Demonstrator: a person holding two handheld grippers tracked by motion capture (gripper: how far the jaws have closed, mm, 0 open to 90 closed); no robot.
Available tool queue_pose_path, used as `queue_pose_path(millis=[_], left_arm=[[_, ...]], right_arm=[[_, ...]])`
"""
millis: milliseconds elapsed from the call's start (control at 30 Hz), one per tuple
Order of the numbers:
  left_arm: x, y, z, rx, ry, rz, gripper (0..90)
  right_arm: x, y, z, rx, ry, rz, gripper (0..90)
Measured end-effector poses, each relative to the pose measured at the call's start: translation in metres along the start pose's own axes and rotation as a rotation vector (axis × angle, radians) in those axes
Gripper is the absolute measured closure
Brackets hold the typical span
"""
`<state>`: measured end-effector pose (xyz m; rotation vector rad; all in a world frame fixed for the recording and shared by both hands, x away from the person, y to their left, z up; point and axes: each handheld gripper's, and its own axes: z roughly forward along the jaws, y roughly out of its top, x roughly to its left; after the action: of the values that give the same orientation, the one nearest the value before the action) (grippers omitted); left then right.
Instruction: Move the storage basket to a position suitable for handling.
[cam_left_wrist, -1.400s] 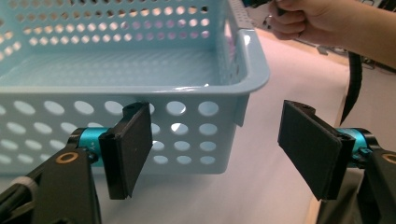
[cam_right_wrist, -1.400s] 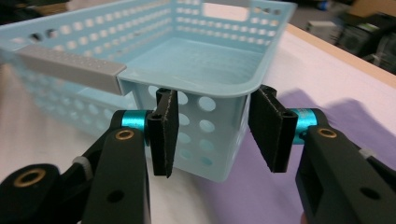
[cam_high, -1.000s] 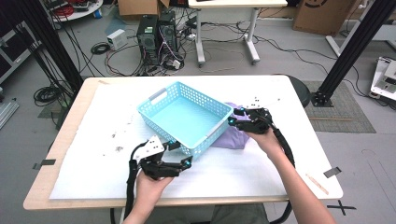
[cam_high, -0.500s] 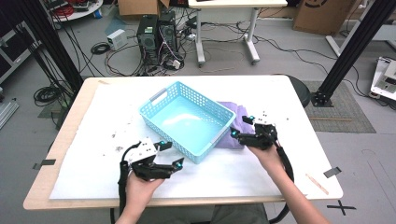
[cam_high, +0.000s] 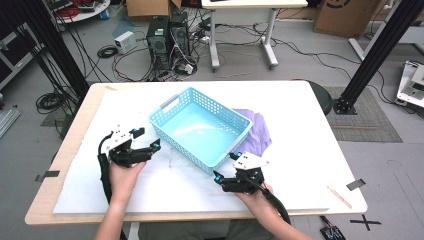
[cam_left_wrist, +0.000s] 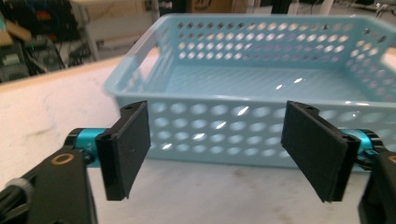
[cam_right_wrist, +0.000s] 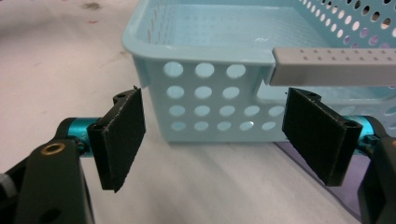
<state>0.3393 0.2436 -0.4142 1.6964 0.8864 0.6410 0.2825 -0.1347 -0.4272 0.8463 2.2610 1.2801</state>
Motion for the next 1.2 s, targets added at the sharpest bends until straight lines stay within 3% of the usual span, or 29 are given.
queue_pose_path(millis=[33, 67, 100, 133, 167, 200, 367, 433, 467, 567, 633, 733, 833, 933, 967, 1000, 1033, 1067, 1100, 1133, 1167, 1200], left_arm=[[0.006, 0.000, 0.002, 0.017, -0.007, -0.008, 23.6], [0.022, 0.000, 0.009, 0.040, -0.024, -0.034, 22.9], [0.022, 0.000, 0.009, 0.040, -0.024, -0.034, 22.8], [0.039, -0.001, 0.016, 0.065, -0.057, -0.043, 22.3], [0.039, -0.001, 0.016, 0.065, -0.057, -0.043, 21.0], [0.053, -0.002, 0.024, 0.093, -0.096, -0.056, 20.8], [0.071, -0.002, 0.037, 0.139, -0.144, -0.028, 20.7], [0.075, -0.004, 0.042, 0.114, -0.159, -0.007, 20.6], [0.079, -0.006, 0.050, 0.133, -0.191, -0.011, 20.6], [0.083, -0.008, 0.061, 0.169, -0.224, -0.015, 20.6], [0.083, -0.009, 0.065, 0.153, -0.226, -0.006, 20.0], [0.081, -0.012, 0.069, 0.136, -0.287, -0.025, 23.8], [0.077, -0.009, 0.069, 0.131, -0.268, -0.018, 22.6], [0.073, -0.004, 0.067, 0.091, -0.264, -0.028, 23.2], [0.073, -0.004, 0.067, 0.091, -0.264, -0.028, 23.3], [0.068, -0.001, 0.066, 0.082, -0.265, -0.033, 23.4], [0.068, -0.001, 0.066, 0.082, -0.265, -0.033, 23.7], [0.061, 0.003, 0.065, 0.078, -0.268, -0.027, 23.7], [0.061, 0.003, 0.065, 0.078, -0.268, -0.027, 23.7], [0.056, 0.005, 0.065, 0.077, -0.271, -0.020, 24.0], [0.053, 0.007, 0.065, 0.079, -0.272, -0.017, 24.0], [0.046, 0.009, 0.064, 0.076, -0.274, -0.015, 24.1]], right_arm=[[0.000, 0.000, 0.000, 0.000, 0.000, 0.000, 21.8], [0.001, 0.001, 0.004, 0.000, -0.020, 0.022, 20.6], [0.001, 0.001, 0.004, 0.000, -0.020, 0.022, 20.6], [0.003, 0.002, 0.008, 0.009, -0.041, 0.042, 20.3], [0.003, 0.002, 0.008, 0.009, -0.041, 0.042, 20.3], [0.004, 0.001, 0.011, 0.018, -0.040, 0.064, 18.5], [0.006, 0.001, 0.012, 0.011, -0.044, 0.061, 18.6], [0.006, 0.001, 0.012, 0.024, -0.036, 0.081, 18.6], [0.006, 0.000, 0.013, 0.027, -0.038, 0.079, 18.6], [0.007, 0.000, 0.013, 0.030, -0.041, 0.078, 18.6], [0.007, 0.001, 0.013, 0.029, -0.036, 0.077, 18.6], [0.009, 0.007, 0.017, 0.045, -0.014, 0.058, 18.4], [0.009, 0.014, 0.016, 0.039, -0.027, 0.027, 18.3], [-0.009, 0.026, 0.009, 0.036, 0.029, 0.079, 18.6], [-0.009, 0.026, 0.009, 0.036, 0.029, 0.079, 18.6], [-0.021, 0.029, 0.003, 0.034, 0.053, 0.089, 18.9], [-0.021, 0.029, 0.003, 0.034, 0.053, 0.089, 18.9], [-0.033, 0.030, -0.003, 0.024, 0.075, 0.104, 21.3], [-0.033, 0.030, -0.003, 0.024, 0.075, 0.104, 21.3], [-0.047, 0.032, -0.011, 0.025, 0.089, 0.106, 21.7], [-0.047, 0.032, -0.011, 0.025, 0.089, 0.106, 21.7], [-0.061, 0.032, -0.017, 0.025, 0.102, 0.116, 21.6]])
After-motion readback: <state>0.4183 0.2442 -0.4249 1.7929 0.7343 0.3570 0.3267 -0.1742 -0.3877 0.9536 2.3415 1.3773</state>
